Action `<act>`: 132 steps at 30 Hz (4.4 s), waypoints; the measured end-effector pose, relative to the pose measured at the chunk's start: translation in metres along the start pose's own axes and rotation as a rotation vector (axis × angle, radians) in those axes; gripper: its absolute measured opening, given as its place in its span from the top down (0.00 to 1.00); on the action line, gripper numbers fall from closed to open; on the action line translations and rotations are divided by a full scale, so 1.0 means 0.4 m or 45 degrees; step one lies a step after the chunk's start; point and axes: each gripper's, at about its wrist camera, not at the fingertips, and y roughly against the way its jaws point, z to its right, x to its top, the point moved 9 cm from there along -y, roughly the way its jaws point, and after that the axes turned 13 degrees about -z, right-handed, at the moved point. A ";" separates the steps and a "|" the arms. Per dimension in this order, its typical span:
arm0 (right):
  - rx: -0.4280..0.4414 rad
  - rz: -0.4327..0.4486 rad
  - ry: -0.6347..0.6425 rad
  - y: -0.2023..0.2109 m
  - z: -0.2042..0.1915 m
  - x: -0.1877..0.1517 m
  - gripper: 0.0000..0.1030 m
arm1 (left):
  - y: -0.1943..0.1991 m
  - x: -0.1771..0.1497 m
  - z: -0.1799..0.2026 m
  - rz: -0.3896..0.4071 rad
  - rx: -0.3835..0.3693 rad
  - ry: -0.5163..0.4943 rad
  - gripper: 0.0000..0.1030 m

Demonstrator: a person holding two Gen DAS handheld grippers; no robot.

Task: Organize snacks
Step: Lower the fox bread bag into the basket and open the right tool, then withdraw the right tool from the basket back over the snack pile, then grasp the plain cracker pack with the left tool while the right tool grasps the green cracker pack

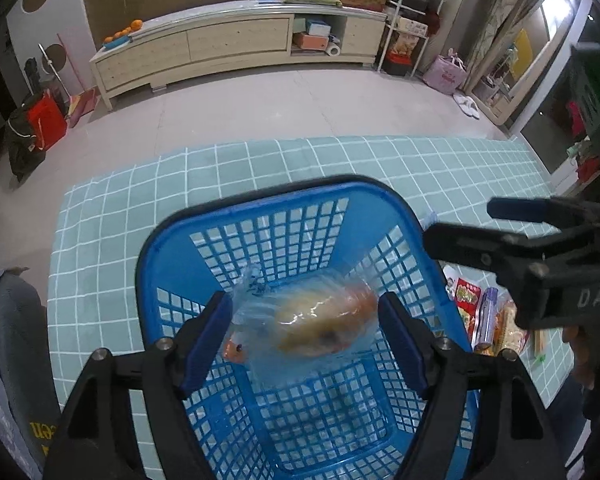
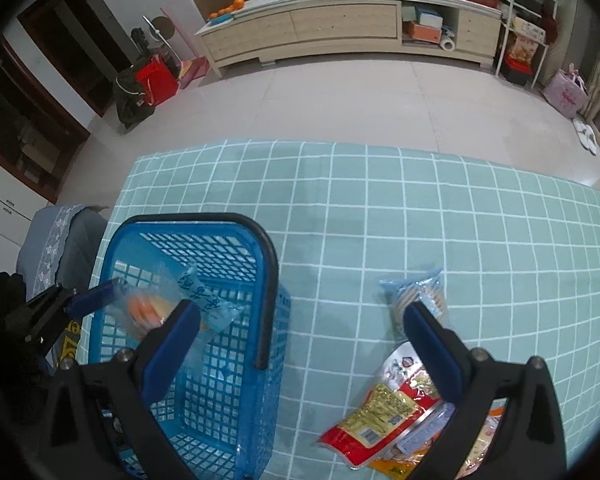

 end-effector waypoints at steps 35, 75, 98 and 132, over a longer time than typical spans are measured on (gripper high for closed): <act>0.021 0.088 -0.060 0.228 0.085 -0.264 0.00 | 0.250 -0.171 0.178 0.167 -0.018 -0.033 0.29; 0.064 -0.008 -0.348 0.165 0.515 -0.626 0.00 | -0.034 -0.294 0.662 -0.056 -0.071 -0.346 0.27; 0.136 -0.019 -0.471 -0.002 0.683 -0.652 0.00 | -0.284 -0.201 0.714 -0.129 0.054 -0.427 0.30; 0.170 -0.106 -0.546 -0.052 0.673 -0.607 0.00 | -0.204 -0.224 0.639 -0.076 -0.005 -0.354 0.61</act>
